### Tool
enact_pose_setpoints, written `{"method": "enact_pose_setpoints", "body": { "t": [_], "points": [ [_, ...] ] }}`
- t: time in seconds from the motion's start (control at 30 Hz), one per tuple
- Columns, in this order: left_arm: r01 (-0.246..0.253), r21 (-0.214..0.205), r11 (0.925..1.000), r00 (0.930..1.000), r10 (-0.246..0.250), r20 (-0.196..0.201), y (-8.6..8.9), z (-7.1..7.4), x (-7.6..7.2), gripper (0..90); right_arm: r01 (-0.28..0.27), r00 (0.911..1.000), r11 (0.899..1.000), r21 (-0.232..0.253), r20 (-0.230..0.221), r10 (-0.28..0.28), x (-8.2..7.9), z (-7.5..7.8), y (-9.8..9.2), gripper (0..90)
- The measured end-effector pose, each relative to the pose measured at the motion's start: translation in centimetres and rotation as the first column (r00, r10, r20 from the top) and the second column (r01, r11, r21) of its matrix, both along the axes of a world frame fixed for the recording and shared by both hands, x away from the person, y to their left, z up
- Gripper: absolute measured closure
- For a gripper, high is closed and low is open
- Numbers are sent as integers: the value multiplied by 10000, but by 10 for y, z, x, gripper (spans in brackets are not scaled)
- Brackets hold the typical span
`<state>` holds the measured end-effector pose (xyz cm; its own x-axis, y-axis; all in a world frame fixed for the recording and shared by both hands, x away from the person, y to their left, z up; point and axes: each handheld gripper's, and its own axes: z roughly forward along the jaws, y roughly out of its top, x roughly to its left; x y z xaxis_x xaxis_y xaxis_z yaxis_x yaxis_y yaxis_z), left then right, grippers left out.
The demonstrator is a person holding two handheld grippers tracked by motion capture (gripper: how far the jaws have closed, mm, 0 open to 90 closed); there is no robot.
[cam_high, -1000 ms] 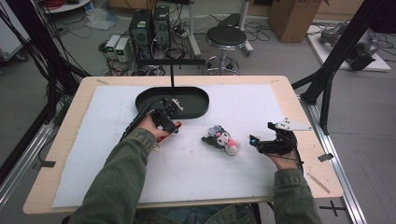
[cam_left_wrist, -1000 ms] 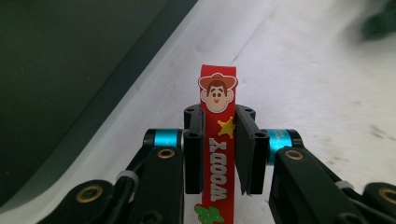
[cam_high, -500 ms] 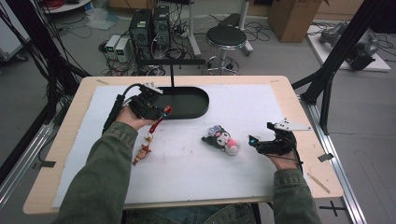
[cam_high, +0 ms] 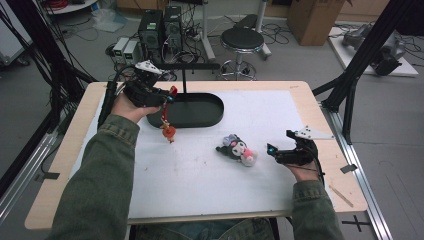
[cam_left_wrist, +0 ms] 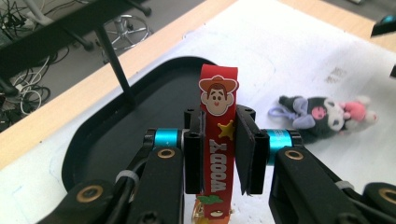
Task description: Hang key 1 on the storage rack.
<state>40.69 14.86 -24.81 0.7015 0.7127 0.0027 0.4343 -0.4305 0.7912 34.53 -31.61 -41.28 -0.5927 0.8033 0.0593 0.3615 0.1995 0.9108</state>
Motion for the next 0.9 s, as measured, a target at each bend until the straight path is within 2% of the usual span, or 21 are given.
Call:
{"method": "enact_pose_setpoints", "body": {
  "t": [0.07, 0.17, 0.2, 0.3, 0.5, 0.63, 0.7, 0.83, 0.9],
  "points": [
    [28, -122, 9999, 10000, -28, 35, 0, 2, 0, 748, -19, 10000, 10000, -13, -57, 19, 0, 0, 1, 4],
    [134, -814, 9966, 9998, -122, 159, 3, 6, 2, 749, -56, 9999, 10000, -77, -105, 55, 0, -1, 3, 4],
    [96, -888, 9960, 9998, -78, 201, 3, 7, 2, 749, -67, 9999, 9999, -102, -94, 66, 0, -1, 3, 5],
    [-133, -813, 9966, 9995, 157, 291, 4, 13, 6, 749, -55, 9999, 10000, -79, -132, 53, 0, -1, 3, 5],
    [-232, -818, 9964, 9984, 273, 489, 6, 30, 17, 749, -68, 9999, 10000, -53, -93, 67, 0, -1, 3, 4],
    [-487, -1047, 9933, 9968, 549, 574, 7, 35, 29, 748, -67, 10000, 9999, -77, -66, 66, 0, -1, 3, 4],
    [-588, -978, 9935, 9958, 653, 643, 7, 37, 33, 748, -61, 10000, 10000, -39, -21, 61, 0, -1, 2, 5],
    [-935, -1178, 9886, 9933, 1007, 563, 6, 45, 41, 748, -30, 10000, 10000, 56, -88, 30, 1, -1, 2, 4],
    [-1167, -1108, 9870, 9902, 1243, 640, 5, 49, 47, 748, -44, 10000, 10000, 68, -80, 44, 1, -1, 2, 4]
  ]
}}
